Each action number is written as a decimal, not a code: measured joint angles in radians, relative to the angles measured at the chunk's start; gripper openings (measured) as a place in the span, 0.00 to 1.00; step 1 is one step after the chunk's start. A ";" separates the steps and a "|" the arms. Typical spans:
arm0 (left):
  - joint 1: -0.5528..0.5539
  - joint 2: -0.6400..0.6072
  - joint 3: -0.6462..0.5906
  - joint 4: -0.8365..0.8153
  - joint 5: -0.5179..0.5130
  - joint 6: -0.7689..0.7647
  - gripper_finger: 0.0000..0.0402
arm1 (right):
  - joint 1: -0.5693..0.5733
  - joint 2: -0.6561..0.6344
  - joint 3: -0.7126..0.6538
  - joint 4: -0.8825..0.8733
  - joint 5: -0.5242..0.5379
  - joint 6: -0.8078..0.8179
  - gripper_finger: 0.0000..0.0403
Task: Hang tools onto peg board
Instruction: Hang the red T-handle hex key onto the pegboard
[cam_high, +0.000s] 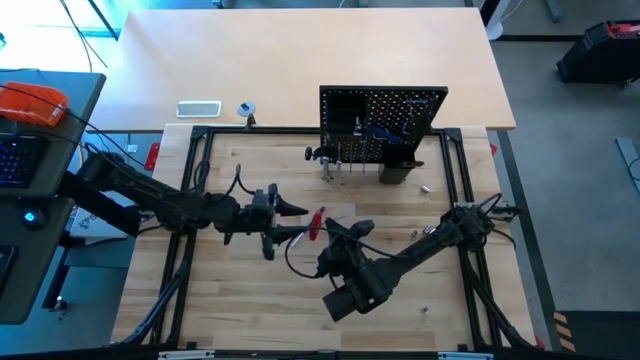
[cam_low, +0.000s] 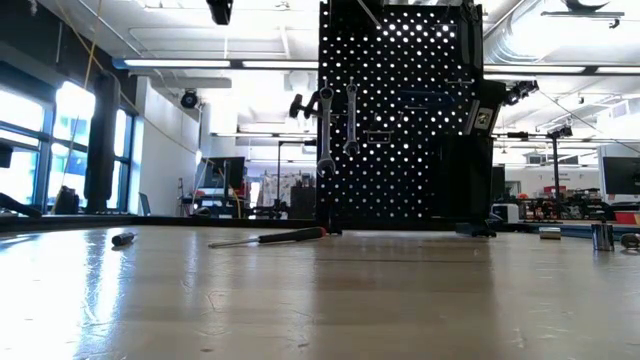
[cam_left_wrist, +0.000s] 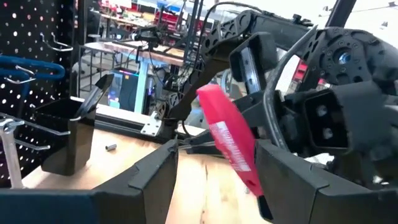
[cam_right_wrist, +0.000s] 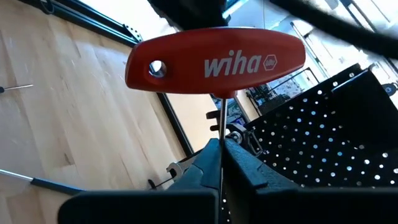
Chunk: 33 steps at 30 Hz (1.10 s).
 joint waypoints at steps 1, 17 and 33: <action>-0.003 -0.004 0.000 0.002 0.000 0.000 0.51 | 0.000 0.000 0.000 -0.009 -0.001 0.012 0.00; -0.024 0.010 0.000 0.012 -0.071 0.005 0.51 | -0.022 0.000 -0.001 0.095 -0.011 -0.094 0.00; -0.027 0.016 0.004 -0.021 -0.124 0.000 0.53 | -0.050 0.000 -0.001 0.215 -0.016 -0.233 0.00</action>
